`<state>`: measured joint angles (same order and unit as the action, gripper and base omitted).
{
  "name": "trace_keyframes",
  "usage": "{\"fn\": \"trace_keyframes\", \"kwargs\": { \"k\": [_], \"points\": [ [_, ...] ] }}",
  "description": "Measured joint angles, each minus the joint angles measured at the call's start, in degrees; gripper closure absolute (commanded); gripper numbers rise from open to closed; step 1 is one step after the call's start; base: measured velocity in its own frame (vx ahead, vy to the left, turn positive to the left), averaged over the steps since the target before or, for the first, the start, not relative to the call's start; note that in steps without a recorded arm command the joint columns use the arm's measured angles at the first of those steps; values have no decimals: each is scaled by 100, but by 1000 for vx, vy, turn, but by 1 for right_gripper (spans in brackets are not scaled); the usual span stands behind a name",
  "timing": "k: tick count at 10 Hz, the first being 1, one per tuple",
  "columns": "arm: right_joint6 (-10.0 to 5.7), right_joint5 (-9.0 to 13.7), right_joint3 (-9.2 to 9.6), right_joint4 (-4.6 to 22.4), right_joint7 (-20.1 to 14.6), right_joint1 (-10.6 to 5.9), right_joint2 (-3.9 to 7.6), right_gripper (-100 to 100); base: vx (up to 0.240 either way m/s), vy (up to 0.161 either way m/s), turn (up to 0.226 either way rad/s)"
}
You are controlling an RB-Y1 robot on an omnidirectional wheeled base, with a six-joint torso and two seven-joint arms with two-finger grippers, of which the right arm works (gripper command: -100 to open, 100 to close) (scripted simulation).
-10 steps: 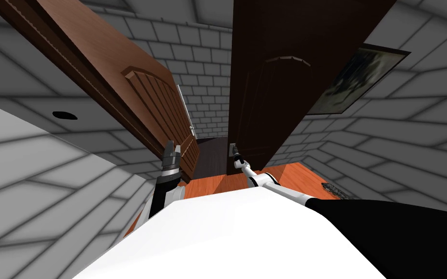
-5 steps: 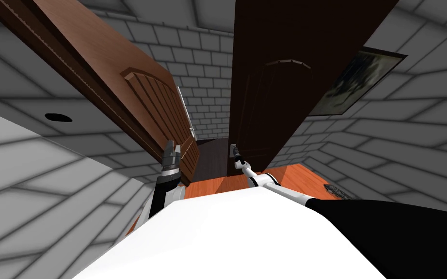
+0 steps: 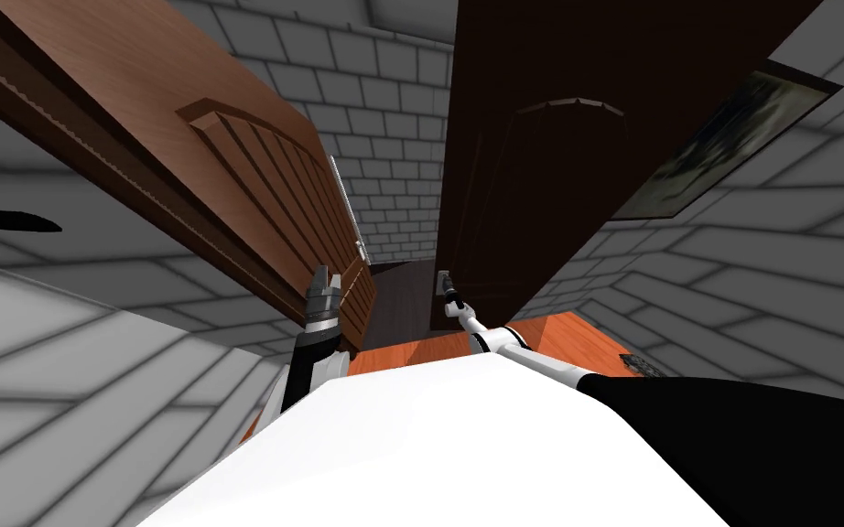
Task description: Push the door open
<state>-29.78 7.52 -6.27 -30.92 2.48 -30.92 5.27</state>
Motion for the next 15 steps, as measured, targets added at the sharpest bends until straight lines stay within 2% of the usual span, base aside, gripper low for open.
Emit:
{"fn": "trace_keyframes", "kwargs": {
  "k": [1,2,3,4,5,6,7,8,9,10,11,12,13,15],
  "points": [
    [110,12,-36,-196,36,138,-5,100,111,63,-32],
    [85,27,-67,-85,44,91,21,100,133,62,-23],
    [83,46,-97,-81,33,113,60,100,159,100,-77],
    [-93,78,-167,341,45,-103,100,100,115,57,-28],
    [-112,86,-197,243,69,-39,105,100,47,4,0],
    [-23,85,-205,29,89,49,95,100,125,64,-43],
    [-1,107,-258,8,123,80,101,100,194,109,-77],
    [-72,137,-327,215,155,3,127,100,127,77,-41],
    [-14,143,-341,39,154,103,155,100,142,87,-75],
    [34,167,-393,27,165,91,193,100,213,142,-72],
    [105,196,-485,-140,244,192,184,100,135,87,-56],
    [33,221,-527,72,245,63,254,100,159,97,-65],
    [79,250,-606,-129,286,187,248,100,135,97,-70],
    [-26,298,-705,111,295,100,348,100,175,116,-67]
  ]
}}
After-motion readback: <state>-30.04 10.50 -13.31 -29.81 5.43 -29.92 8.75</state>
